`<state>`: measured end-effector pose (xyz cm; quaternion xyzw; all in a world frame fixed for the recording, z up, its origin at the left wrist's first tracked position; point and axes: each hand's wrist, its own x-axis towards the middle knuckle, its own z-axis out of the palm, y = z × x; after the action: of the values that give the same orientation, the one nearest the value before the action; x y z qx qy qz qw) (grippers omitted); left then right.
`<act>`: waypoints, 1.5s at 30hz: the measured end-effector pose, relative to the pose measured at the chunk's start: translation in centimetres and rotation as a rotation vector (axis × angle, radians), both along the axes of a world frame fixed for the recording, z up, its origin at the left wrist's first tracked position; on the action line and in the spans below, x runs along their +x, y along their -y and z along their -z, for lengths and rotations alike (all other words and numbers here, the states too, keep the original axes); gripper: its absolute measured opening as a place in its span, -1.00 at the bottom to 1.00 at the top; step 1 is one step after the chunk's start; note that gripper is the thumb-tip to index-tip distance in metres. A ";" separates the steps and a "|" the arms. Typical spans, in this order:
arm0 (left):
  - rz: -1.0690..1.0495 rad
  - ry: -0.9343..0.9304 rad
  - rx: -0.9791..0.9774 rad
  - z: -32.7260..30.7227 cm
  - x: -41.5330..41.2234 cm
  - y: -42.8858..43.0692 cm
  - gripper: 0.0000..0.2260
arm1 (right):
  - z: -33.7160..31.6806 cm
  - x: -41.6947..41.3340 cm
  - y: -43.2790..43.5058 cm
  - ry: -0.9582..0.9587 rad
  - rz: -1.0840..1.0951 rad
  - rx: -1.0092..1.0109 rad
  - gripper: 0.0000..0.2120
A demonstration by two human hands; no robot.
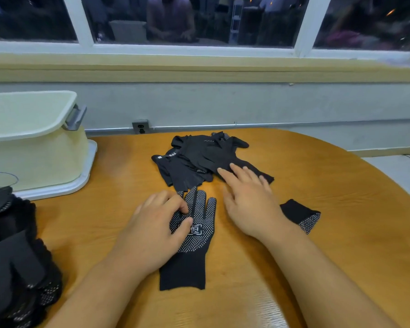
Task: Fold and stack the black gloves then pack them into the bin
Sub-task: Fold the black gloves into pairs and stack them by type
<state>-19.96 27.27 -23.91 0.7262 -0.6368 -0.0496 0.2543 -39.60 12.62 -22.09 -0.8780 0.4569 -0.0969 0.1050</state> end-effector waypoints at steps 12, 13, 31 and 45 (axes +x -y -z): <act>-0.045 -0.009 -0.002 -0.1 -0.2 -0.2 -0.88 | -1.6 -0.2 0.1 -0.104 0.263 -0.091 -0.45; -0.051 -0.015 -0.009 -0.1 -0.2 -0.2 -0.88 | -2.0 0.3 0.4 -0.083 0.229 -0.135 -0.50; -0.045 -0.019 -0.008 -0.2 -0.2 -0.1 -0.82 | -5.5 12.2 9.7 -0.142 -0.244 -0.149 -0.74; -0.038 -0.007 -0.011 -0.1 -0.4 -0.1 -0.85 | -13.0 5.1 8.2 1.081 -0.140 0.547 -0.60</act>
<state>-20.36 27.40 -23.80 0.7367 -0.6220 -0.0437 0.2617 -34.47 4.46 -9.12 -0.6736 0.2885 -0.4009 0.5499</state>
